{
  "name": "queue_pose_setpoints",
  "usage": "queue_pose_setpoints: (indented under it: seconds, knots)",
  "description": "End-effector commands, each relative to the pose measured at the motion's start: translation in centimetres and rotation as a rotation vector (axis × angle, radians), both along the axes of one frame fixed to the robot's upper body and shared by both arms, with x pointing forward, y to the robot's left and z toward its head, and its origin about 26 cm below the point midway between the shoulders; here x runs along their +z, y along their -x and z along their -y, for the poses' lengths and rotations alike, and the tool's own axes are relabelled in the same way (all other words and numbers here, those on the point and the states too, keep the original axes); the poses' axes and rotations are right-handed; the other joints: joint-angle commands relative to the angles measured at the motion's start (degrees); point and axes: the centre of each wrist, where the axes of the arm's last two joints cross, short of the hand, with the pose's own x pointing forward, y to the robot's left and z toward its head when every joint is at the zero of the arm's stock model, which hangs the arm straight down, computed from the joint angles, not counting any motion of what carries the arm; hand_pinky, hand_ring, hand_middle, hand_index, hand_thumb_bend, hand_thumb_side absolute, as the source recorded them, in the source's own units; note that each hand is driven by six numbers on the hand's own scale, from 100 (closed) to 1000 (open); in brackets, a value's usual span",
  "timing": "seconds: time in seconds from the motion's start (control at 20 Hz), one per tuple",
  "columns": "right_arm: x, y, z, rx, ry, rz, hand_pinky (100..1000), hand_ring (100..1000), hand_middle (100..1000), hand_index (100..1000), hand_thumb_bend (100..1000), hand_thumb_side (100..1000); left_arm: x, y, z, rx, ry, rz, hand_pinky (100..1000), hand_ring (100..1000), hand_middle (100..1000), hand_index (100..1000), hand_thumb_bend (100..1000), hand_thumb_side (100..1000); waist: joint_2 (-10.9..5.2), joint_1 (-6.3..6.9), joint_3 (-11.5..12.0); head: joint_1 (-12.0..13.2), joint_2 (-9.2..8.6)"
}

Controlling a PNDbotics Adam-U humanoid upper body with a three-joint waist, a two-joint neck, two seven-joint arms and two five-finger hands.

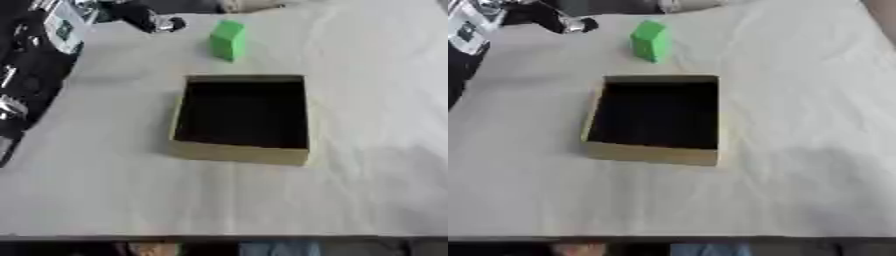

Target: Pick up objects on the table and place them in the box.

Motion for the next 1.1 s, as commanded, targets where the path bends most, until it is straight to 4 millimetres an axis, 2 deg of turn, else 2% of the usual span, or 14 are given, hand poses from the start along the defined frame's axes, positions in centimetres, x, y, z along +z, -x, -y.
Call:
queue_pose_setpoints:
  seconds: [0.05,0.5,1.1]
  knots:
    - [0.9,0.1,0.0,0.021,0.024,0.027,811,823,795,916,100,586,1.3,-0.2,-0.3,0.025,-0.024,0.05,784,766,763,890,505,501,-1.08,-0.35,-0.1,-0.2,-0.65]
    - [1.0,0.0,-0.2,0.041,0.028,0.028,811,824,795,916,100,588,-0.4,-1.3,0.9,0.038,-0.075,0.094,775,756,750,884,490,483,-0.85,-0.14,-0.8,0.4,-1.26]
    - [1.3,-0.3,-0.6,0.066,0.035,0.034,811,825,794,917,100,592,-1.2,-1.9,1.3,0.042,-0.128,0.118,783,767,758,887,499,479,0.13,0.63,-2.2,1.1,-1.82]
